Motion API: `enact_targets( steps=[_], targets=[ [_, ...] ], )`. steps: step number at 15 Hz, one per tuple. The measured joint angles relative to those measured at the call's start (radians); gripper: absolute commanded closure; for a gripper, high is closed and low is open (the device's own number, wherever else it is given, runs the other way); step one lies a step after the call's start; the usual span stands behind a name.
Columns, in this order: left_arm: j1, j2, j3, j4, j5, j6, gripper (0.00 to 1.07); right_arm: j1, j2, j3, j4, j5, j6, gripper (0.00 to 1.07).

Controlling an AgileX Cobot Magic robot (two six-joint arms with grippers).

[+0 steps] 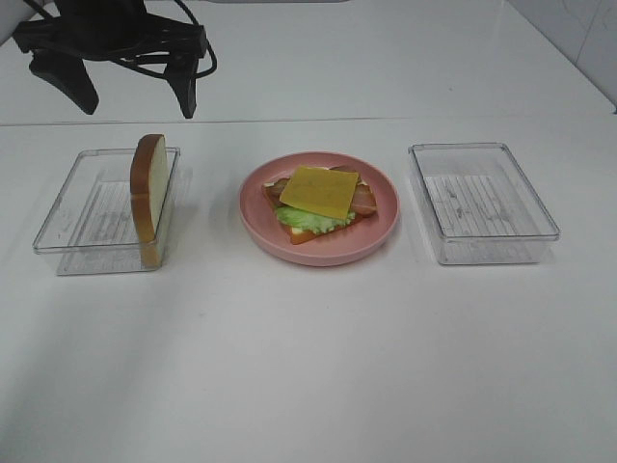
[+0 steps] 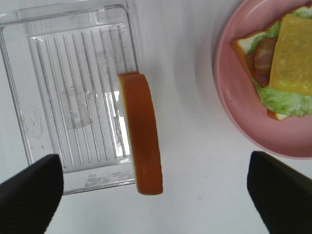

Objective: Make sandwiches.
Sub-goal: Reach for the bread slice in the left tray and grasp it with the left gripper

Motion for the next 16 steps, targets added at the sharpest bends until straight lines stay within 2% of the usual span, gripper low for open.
enact_targets(
  steps=[14, 16],
  targets=[
    [0.024, 0.196, 0.000, 0.000, -0.002, 0.006, 0.13, 0.000, 0.000, 0.000, 0.000, 0.000, 0.000, 0.11],
    [0.024, 0.196, 0.000, -0.001, -0.002, 0.008, 0.26, 0.000, 0.000, 0.000, 0.000, 0.000, 0.000, 0.11]
  ],
)
